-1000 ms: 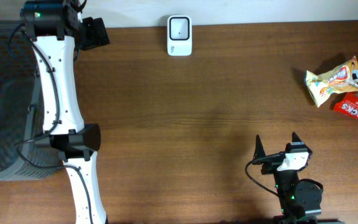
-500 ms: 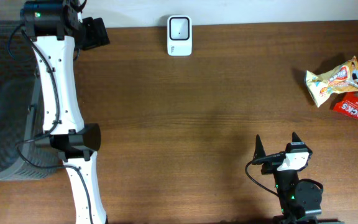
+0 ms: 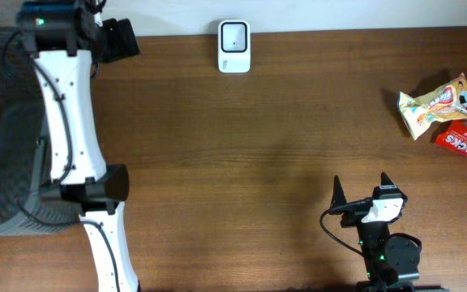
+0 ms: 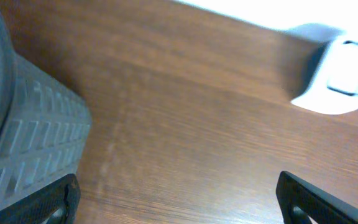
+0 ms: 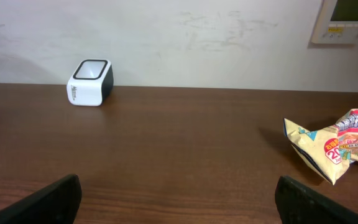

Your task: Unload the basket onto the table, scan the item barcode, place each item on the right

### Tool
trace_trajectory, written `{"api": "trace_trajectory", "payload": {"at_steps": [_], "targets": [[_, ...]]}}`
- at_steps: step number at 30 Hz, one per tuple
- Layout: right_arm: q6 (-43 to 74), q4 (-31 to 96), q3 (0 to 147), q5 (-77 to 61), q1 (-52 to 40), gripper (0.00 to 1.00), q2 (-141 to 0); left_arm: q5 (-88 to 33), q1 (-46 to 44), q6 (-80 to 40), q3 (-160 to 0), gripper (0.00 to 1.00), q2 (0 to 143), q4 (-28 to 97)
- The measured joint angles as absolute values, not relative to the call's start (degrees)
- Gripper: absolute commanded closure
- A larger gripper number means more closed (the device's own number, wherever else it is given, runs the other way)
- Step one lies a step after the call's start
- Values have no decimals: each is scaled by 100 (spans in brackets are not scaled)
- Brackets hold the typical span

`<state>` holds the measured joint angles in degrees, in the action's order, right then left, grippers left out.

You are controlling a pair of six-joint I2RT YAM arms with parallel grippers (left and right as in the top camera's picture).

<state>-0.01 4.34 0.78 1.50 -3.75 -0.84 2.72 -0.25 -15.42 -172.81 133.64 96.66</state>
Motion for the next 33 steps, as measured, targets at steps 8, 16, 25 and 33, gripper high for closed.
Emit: {"api": "trace_trajectory", "payload": {"at_steps": [8,16,25,33], "targets": [[5,432,78,152,-375,2,-80,519,-897,-1542,-14945,1,11139,8917],[3,427,78,154,-377,2,-54,681,-1527,-1540,-8128,1,7516,5046],[1,432,78,152,-379,2,-58,784,-1367,-1542,-4810,1,2333,4871],[1,434,78,152,-379,2,-58,1144,-958,-1286,-2733,1,989,3293]]}}
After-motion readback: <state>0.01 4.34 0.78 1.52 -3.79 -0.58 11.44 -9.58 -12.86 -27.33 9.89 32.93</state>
